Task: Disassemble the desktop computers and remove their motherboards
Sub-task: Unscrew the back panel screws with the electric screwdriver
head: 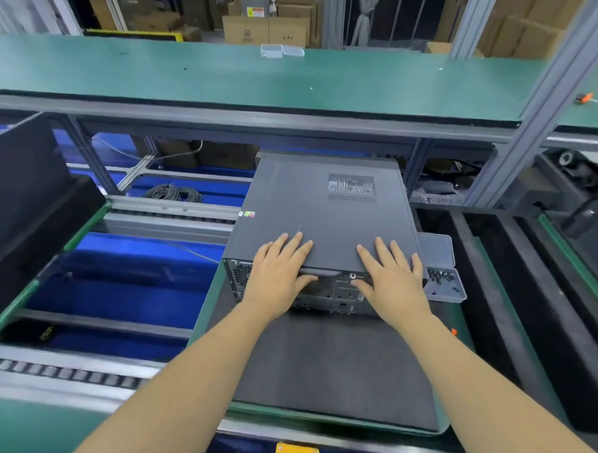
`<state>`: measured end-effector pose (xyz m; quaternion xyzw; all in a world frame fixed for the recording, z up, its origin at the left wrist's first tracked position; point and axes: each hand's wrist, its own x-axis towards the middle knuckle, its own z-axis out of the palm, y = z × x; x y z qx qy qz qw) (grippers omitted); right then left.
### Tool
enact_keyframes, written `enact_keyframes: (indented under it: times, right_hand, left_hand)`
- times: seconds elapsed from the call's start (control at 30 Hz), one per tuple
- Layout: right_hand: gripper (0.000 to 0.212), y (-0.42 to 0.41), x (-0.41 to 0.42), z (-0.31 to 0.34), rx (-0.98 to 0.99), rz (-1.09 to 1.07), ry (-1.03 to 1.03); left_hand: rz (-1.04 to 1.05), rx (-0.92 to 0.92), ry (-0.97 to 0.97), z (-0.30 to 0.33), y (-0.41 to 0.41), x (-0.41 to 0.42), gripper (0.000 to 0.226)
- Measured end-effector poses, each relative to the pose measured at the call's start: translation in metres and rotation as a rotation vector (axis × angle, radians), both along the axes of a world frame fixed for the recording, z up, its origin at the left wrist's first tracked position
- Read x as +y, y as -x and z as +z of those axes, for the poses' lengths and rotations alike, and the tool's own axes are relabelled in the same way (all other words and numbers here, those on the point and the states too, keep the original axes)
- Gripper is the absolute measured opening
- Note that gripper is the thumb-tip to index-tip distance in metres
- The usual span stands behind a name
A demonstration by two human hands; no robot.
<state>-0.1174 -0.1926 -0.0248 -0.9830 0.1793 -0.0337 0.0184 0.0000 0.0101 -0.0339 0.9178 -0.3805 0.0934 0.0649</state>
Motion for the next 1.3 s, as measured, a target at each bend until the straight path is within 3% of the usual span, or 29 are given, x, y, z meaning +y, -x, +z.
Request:
enact_keyframes:
  times: [0.23,0.43,0.73,0.9,1.03,1.17,1.3]
  right_hand:
    - [0.100,-0.002,-0.033,0.008,-0.072,0.015,0.029]
    - [0.107,0.014,-0.067,0.004,-0.096,0.116,-0.110]
    - [0.100,0.018,-0.066,0.003,-0.094,0.119,-0.180]
    - [0.088,0.004,-0.040,0.012,-0.010,0.125,0.002]
    - [0.095,-0.017,0.016,0.008,0.042,0.234,0.073]
    - [0.067,-0.025,0.043,-0.001,-0.068,0.101,0.080]
    - [0.058,-0.022,0.042,-0.004,-0.131,0.115,0.129]
  left_hand:
    - [0.002,0.002,-0.013,0.000,0.000,0.003,0.066]
    - [-0.026,-0.046,0.028,-0.001,0.002,0.002,0.059]
    - [0.028,-0.088,0.062,-0.005,-0.001,-0.010,0.074]
    - [-0.002,0.000,-0.003,0.000,-0.015,-0.012,0.076]
    - [-0.046,-0.040,-0.083,-0.003,-0.022,-0.001,0.081]
    - [0.008,-0.056,-0.088,-0.008,-0.017,0.001,0.080]
    - [-0.003,-0.056,-0.071,-0.010,-0.015,0.001,0.076]
